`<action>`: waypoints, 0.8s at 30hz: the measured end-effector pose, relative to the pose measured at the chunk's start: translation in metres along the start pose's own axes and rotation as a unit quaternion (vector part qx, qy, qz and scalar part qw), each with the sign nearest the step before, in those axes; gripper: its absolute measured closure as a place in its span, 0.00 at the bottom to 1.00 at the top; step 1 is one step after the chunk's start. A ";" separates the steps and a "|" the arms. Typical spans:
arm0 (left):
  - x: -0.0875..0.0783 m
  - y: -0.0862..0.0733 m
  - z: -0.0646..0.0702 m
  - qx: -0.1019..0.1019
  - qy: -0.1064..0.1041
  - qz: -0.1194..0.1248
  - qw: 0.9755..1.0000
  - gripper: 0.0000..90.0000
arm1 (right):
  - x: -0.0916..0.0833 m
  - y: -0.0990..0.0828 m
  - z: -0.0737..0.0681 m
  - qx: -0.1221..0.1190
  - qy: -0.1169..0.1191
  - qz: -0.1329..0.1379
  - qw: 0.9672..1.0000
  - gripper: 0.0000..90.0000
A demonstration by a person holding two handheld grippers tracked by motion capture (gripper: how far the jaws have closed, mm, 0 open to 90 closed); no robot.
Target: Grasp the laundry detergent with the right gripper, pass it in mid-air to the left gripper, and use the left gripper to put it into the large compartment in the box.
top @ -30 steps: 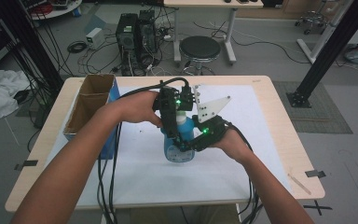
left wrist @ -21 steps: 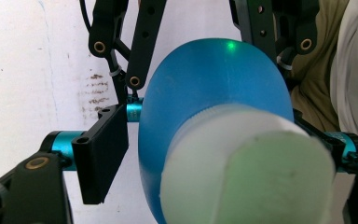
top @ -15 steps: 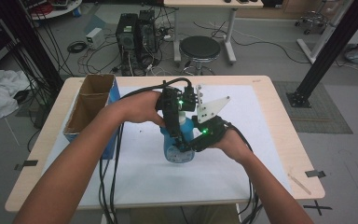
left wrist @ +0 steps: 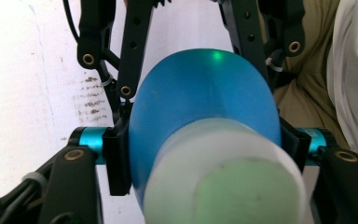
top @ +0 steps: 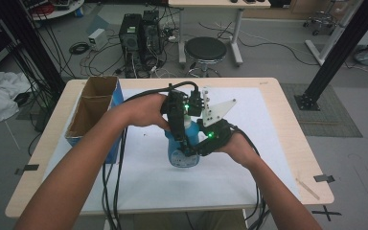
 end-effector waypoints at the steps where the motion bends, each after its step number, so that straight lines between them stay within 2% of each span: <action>1: 0.000 0.000 0.000 0.000 0.001 0.000 1.000 0.42 | 0.000 0.000 0.000 -0.001 0.000 0.000 1.000 0.50; 18: 0.000 0.003 0.004 0.001 0.004 -0.009 1.000 0.42 | 0.000 0.000 -0.003 -0.003 0.003 -0.006 1.000 0.48; 20: 0.000 0.004 0.005 -0.002 0.001 -0.013 1.000 0.42 | -0.001 0.002 -0.003 0.006 0.011 -0.006 1.000 0.34; 22: 0.000 0.004 0.005 -0.001 -0.001 -0.019 1.000 0.42 | -0.002 0.002 -0.005 0.009 0.002 -0.012 1.000 0.24; 24: -0.001 0.004 0.005 -0.002 -0.002 -0.024 1.000 0.42 | -0.003 0.000 -0.008 0.006 0.010 -0.029 1.000 0.24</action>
Point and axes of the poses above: each handheld gripper's, and its own axes: x roughly forward along the jaws, y roughly out of its top, z roughly to its right, the point moved 6 cm from there along x, roughly forward along the jaws, and after that the axes turned 11 degrees about z, right-handed, at the moved point
